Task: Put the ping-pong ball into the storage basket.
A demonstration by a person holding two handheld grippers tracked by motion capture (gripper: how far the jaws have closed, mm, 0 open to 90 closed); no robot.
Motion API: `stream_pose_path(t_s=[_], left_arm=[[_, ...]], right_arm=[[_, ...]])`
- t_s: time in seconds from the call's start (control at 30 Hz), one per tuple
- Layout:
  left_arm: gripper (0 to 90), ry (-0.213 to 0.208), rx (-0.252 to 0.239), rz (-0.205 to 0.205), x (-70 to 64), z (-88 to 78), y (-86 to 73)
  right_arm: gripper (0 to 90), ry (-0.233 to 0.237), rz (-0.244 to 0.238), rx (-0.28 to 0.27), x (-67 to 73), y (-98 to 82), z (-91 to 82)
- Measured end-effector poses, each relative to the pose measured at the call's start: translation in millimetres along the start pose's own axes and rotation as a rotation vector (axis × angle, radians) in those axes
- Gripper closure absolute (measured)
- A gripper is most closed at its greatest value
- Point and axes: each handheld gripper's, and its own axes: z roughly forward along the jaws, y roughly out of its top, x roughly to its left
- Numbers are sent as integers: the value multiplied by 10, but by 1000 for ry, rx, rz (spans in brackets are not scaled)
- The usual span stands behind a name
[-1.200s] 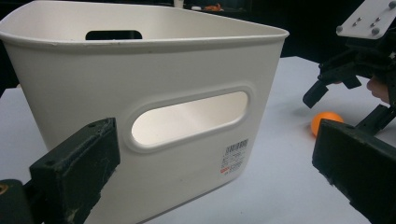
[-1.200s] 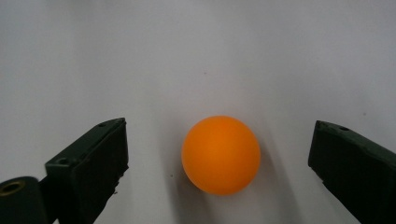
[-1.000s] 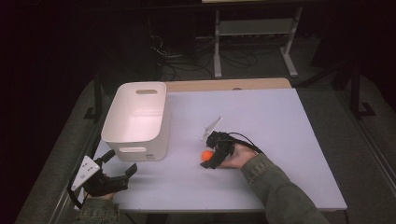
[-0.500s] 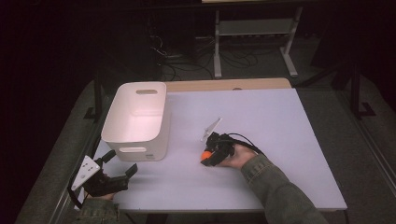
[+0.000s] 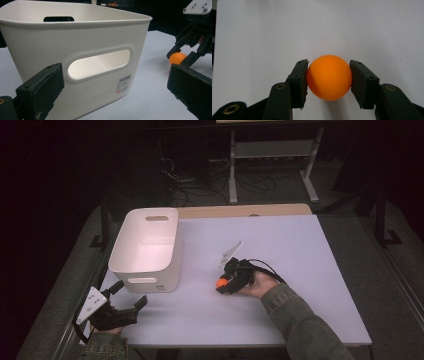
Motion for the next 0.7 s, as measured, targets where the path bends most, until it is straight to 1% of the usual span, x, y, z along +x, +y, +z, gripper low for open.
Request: stream_pose_path(t_s=[0.03, 0.1, 0.17, 0.37, 0.4, 0.53, 0.7], left_arm=[[3, 0, 1, 1, 0, 1, 0], [3, 0, 2, 3, -1, 1, -1], [3, 0, 2, 2, 0, 1, -1], [3, 3, 3, 5, -3, 5, 0], [3, 4, 4, 4, -2, 5, 0], [4, 4, 5, 6, -1, 4, -1], [3, 4, 4, 5, -1, 4, 0]], right_arm=[[496, -5, -5, -3, 4, 8, -22], [496, -13, -1, -13, 15, 29, -70], [497, -11, 0, -25, 34, 57, -125], [496, -15, -9, -38, 63, 148, -264], [496, -18, -13, -45, 63, 178, -312], [496, -19, -12, -54, 65, 217, -379], [496, -20, -24, -56, 69, 275, -445]])
